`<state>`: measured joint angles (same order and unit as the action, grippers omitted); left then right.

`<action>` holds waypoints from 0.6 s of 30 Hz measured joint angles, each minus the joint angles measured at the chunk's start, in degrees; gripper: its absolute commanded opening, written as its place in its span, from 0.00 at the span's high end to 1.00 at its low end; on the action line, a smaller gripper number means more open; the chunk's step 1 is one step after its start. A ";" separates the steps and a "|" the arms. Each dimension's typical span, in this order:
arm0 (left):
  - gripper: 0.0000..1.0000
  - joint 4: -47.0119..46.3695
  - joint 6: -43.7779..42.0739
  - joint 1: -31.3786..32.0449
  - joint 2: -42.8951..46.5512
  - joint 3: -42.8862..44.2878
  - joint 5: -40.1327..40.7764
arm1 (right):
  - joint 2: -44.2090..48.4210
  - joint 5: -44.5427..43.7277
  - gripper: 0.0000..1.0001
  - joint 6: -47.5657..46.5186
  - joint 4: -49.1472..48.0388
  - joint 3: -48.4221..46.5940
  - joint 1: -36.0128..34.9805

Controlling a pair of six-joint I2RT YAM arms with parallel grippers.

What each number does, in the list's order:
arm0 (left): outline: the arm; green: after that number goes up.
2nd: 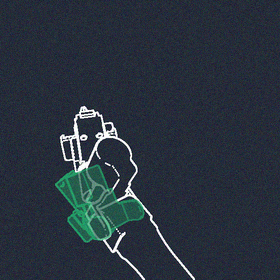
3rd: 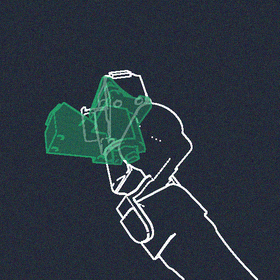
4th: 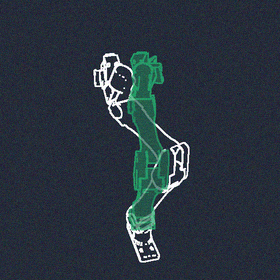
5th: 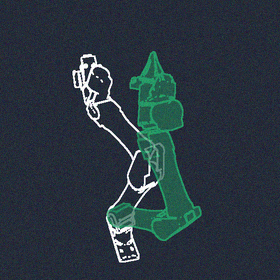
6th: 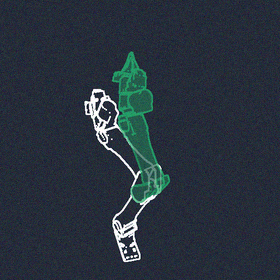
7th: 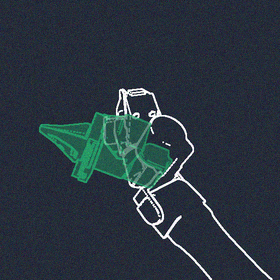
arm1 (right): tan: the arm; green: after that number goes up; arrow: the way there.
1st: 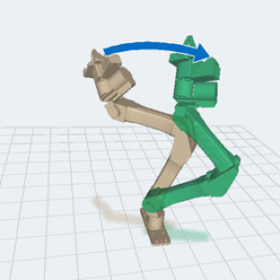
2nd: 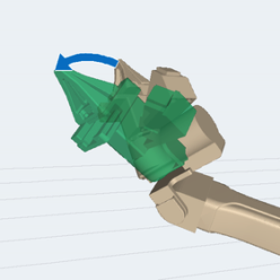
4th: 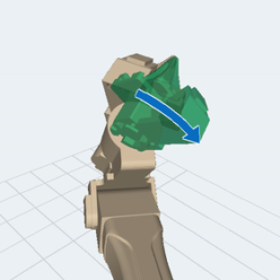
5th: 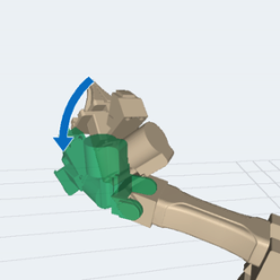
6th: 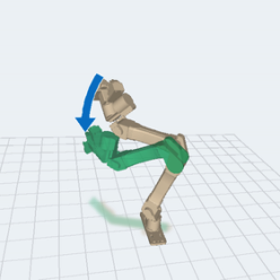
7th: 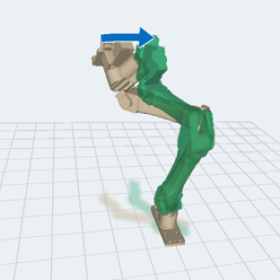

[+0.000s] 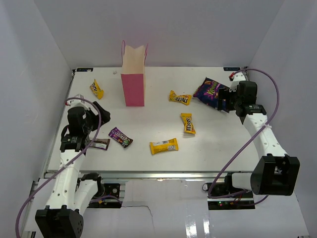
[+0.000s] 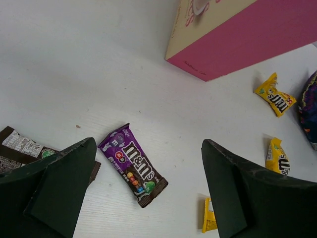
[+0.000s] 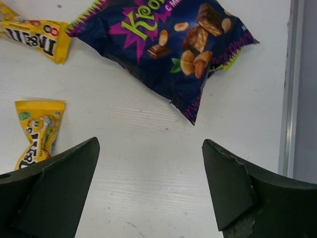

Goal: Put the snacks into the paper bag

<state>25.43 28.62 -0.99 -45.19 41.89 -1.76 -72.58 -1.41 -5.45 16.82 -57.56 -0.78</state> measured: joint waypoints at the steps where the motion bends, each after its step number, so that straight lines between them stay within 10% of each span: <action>1: 0.02 0.00 0.13 -0.07 -1.44 0.26 0.28 | -0.37 1.46 0.10 -0.61 0.17 -0.68 0.00; 10: 0.02 -3.06 1.81 -19.58 -24.44 5.07 -8.48 | -4.39 23.69 0.10 -19.65 5.18 -10.03 -1.68; 18: 0.02 -3.58 5.09 -23.58 -57.81 32.87 -19.26 | -12.83 34.86 0.10 -26.73 9.84 -10.54 -2.67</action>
<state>21.85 33.71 -24.58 -103.00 74.76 -21.02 -85.41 33.45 -32.18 26.65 -68.10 -3.44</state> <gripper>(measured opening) 0.976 0.901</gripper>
